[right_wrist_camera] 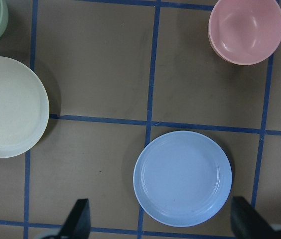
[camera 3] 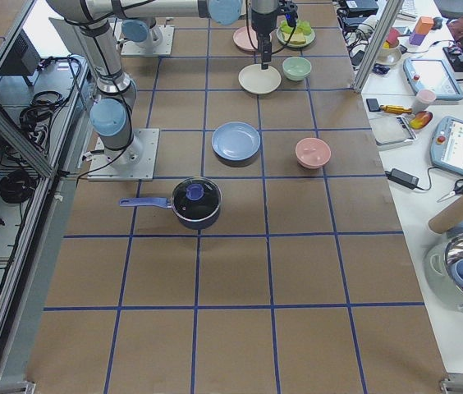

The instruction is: Stack three plates with pink and blue

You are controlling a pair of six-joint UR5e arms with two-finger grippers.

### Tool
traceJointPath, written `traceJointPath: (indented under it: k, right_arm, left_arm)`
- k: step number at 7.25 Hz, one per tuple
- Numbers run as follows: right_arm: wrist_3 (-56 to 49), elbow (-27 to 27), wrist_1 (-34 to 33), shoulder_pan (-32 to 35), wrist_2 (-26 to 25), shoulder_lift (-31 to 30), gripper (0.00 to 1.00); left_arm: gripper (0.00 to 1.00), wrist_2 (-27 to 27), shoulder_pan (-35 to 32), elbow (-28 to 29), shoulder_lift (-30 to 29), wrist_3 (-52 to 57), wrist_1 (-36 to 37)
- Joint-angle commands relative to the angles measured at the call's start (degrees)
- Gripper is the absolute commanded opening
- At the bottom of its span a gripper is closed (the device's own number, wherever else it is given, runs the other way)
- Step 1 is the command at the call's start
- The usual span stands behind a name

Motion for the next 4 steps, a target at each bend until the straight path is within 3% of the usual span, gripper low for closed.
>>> traceJointPath:
  k: [1,4]
  right_arm:
    - [0.2,0.0,0.0,0.1,0.0,0.0,1.00]
    - [-0.1,-0.2,0.0,0.0,0.0,0.0,1.00]
  left_arm:
    - [1.00,0.1,0.0,-0.1,0.0,0.0,0.0]
    - [1.00,0.2,0.0,-0.2,0.3,0.0,-0.1]
